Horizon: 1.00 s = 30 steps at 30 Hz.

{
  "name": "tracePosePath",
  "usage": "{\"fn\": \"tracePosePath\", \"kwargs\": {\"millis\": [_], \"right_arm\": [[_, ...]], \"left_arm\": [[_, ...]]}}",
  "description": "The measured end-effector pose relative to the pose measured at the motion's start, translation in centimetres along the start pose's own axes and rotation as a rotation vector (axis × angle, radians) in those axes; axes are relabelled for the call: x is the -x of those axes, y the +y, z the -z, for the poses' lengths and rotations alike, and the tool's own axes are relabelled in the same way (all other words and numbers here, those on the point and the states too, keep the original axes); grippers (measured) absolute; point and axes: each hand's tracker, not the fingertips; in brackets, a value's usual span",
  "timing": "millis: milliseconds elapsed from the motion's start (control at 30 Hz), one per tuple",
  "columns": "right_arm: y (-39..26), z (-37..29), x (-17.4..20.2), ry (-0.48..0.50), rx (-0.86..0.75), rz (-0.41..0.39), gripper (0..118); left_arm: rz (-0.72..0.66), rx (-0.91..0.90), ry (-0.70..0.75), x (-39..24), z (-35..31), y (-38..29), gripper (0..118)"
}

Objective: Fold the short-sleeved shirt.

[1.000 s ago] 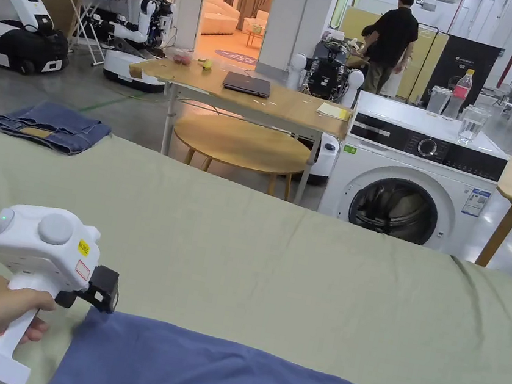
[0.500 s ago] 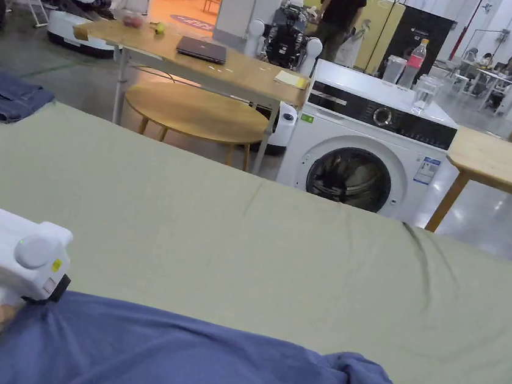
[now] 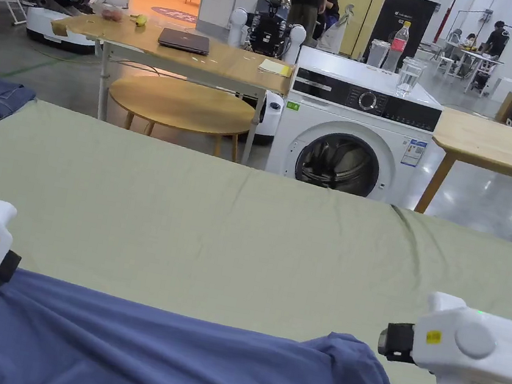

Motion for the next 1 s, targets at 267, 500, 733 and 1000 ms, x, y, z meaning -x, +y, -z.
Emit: {"fn": "tracePosePath", "kwargs": {"millis": [267, 500, 733, 1000], "right_arm": [[0.9, 8.6, 0.9, 0.090, 0.251, 0.026, 47], [-0.5, 8.1, 3.2, 0.074, 0.187, -0.062, 2], [-0.3, 1.4, 2.4, 0.021, -0.046, -0.065, 1], [1.6, -12.5, 0.8, -0.025, -0.366, -0.020, 1]], "left_arm": [[0.019, 0.019, 0.009, -0.8, 0.1, -1.0, 0], [0.019, 0.033, 0.001, -1.1, 0.3, -1.7, 0], [0.004, -0.055, -0.015, -0.8, -3.2, -1.3, 0], [-0.016, -0.269, -0.059, 0.0, -13.2, 1.8, 0]]}}
